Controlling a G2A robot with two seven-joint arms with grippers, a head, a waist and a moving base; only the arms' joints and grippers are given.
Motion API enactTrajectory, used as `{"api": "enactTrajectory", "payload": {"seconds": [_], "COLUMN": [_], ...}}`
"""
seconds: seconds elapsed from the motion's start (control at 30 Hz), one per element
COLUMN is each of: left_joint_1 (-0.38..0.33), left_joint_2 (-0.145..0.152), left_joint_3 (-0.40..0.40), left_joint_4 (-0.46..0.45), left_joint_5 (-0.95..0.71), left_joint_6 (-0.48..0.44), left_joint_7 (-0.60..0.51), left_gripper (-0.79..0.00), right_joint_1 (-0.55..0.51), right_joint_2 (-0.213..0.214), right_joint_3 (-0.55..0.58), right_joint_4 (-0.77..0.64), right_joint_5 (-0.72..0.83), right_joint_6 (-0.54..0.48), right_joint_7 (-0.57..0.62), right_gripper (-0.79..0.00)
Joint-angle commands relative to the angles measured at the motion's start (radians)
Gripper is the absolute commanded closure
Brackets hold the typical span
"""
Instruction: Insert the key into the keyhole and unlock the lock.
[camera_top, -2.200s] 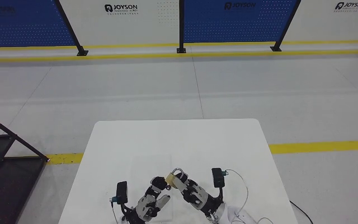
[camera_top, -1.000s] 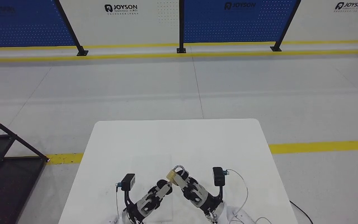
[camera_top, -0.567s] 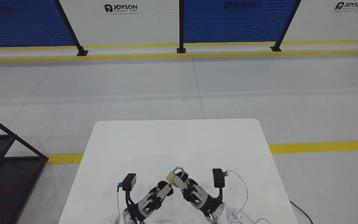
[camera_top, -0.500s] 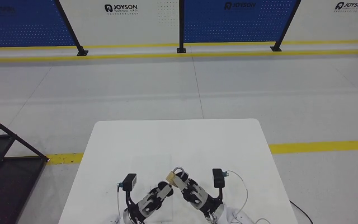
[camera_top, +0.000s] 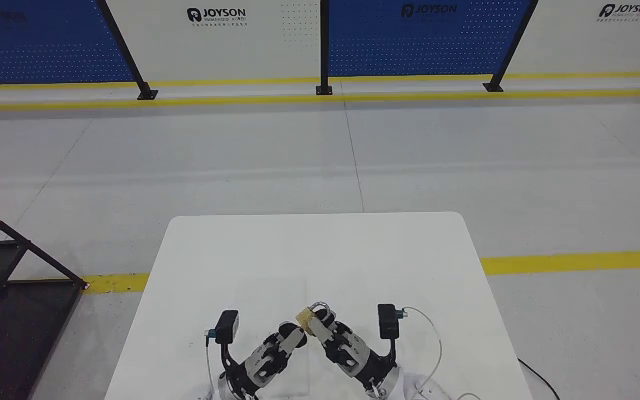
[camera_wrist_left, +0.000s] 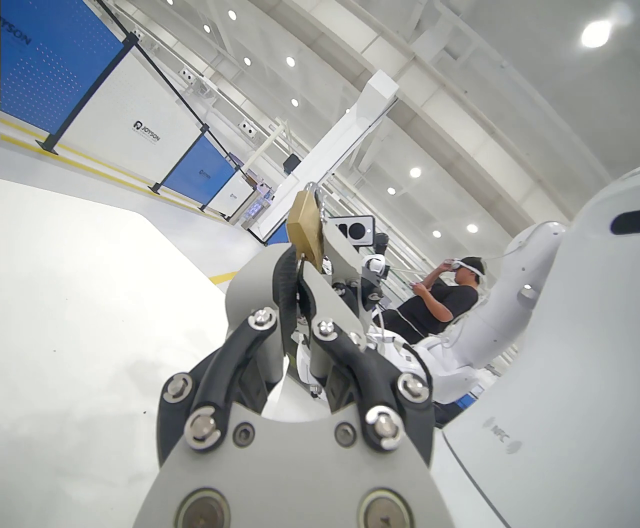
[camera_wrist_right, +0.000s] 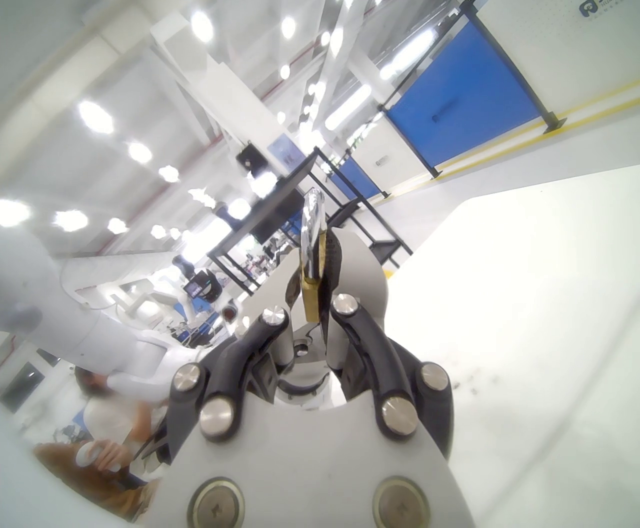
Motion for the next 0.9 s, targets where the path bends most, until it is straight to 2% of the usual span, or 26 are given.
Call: {"api": "enactTrajectory", "payload": {"seconds": [0.0, 0.37, 0.87], "left_joint_1": [0.009, 0.046, 0.057], "left_joint_2": [-0.004, -0.020, -0.031], "left_joint_3": [-0.007, -0.023, -0.019], "left_joint_4": [-0.007, -0.029, -0.023], "left_joint_5": [0.050, 0.259, 0.380], "left_joint_6": [0.035, 0.193, 0.270], "left_joint_7": [0.033, 0.188, 0.279], "left_gripper": [0.000, 0.000, 0.000], "right_joint_1": [-0.003, -0.020, -0.021], "right_joint_2": [0.000, 0.004, 0.004], "right_joint_3": [0.001, 0.006, -0.001], "right_joint_4": [-0.003, -0.021, -0.029], "right_joint_5": [-0.007, -0.043, -0.061], "right_joint_6": [0.004, 0.031, 0.066], "right_joint_7": [-0.004, -0.029, -0.031], "right_gripper": [0.000, 0.000, 0.000]}}
